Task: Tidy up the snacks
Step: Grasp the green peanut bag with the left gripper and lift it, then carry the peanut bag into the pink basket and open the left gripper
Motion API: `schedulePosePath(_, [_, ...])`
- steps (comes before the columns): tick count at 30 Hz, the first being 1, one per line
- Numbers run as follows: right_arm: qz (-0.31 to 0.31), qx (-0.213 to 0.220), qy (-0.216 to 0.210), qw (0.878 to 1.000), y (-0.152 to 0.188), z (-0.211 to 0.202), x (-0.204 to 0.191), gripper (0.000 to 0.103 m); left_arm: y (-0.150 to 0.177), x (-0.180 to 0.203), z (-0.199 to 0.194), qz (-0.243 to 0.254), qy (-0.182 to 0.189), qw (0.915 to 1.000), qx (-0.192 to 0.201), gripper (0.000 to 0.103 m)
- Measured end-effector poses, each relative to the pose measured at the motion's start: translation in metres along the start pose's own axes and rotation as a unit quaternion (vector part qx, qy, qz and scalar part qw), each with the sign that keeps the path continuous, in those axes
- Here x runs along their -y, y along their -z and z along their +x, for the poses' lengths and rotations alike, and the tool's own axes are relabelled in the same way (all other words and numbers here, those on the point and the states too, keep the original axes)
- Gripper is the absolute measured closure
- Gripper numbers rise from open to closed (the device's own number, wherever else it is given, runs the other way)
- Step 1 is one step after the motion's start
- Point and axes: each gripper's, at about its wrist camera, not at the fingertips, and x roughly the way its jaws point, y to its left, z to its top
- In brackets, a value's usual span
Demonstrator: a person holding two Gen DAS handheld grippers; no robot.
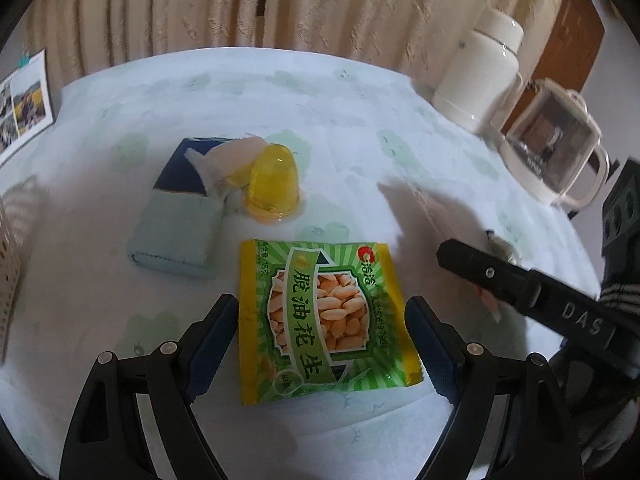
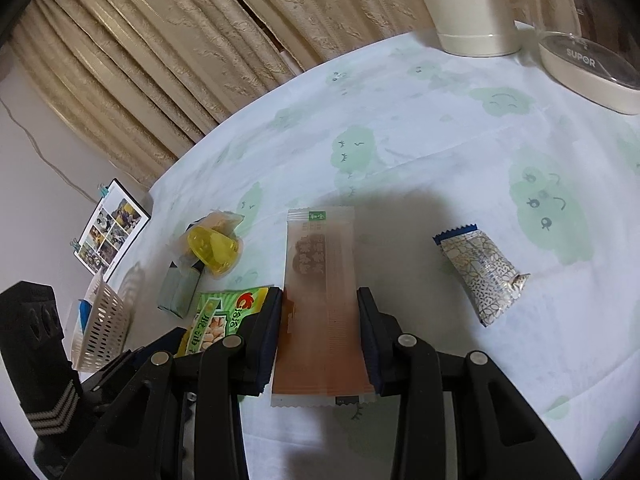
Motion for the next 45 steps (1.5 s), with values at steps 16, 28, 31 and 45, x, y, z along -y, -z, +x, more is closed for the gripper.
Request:
schedulePosePath(16, [0.002, -0.001, -0.001, 1.0, 0.0, 0.0, 0.0, 0.068, 0.002, 0.026, 0.017, 0.08, -0.046, 0.9956, -0.018, 0.007])
schedulePosePath(28, [-0.001, 0.0, 0.001, 1.0, 0.001, -0.001, 0.0, 0.067, 0.004, 0.019, 0.0, 0.064, -0.044, 0.9965, 0.033, 0.04])
schedulePosePath(31, [-0.001, 0.001, -0.001, 1.0, 0.001, -0.001, -0.001, 0.067, 0.005, 0.019, -0.008, 0.064, -0.046, 0.9956, 0.052, 0.047])
schedulePosePath(45, [-0.011, 0.004, -0.014, 1.0, 0.0, -0.003, -0.004, 0.067, 0.006, -0.003, -0.041, 0.023, -0.056, 0.9926, 0.105, 0.051])
